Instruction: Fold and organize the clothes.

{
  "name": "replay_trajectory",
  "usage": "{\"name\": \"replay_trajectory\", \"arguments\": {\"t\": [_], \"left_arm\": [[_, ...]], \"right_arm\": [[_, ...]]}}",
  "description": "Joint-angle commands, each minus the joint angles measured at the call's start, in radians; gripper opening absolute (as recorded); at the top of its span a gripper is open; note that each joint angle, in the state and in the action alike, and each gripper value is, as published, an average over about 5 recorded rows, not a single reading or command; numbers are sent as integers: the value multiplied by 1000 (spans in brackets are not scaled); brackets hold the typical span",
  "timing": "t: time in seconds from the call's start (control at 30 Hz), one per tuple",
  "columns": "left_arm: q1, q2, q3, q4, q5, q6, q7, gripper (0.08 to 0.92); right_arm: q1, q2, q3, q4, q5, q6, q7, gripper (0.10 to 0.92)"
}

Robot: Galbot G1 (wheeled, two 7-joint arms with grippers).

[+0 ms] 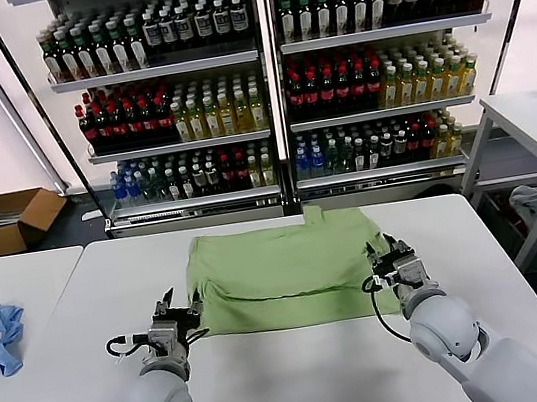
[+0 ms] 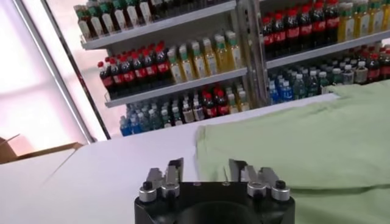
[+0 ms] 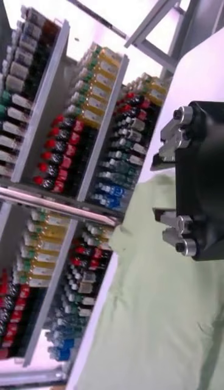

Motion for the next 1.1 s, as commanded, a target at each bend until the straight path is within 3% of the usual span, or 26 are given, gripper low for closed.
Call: {"name": "replay_trajectory", "arguments": {"t": [0.03,0.2,0.33,0.47,0.77,1.1], "left_arm": [[83,8,-31,-146,4,0,-11,632],[152,26,-52,-176,-6,-25,15,766],[240,50,-79,-207,-29,-96,102,818],[309,62,-109,-211,-77,-164,172,822],[314,65,-134,-96,-138,-204,243,823],[249,46,-124,7,-119,-150,218,823]], "right_arm": [[-107,-6,41,87,-98,154,7,674],[-267,-87,129,224,-4,86,5,798],[-408,-156,233,284,107,96,-65,821],[-519,-187,337,273,177,184,-181,823],[-602,-158,378,162,248,254,-235,823],[-589,-136,344,131,216,248,-225,823]]}}
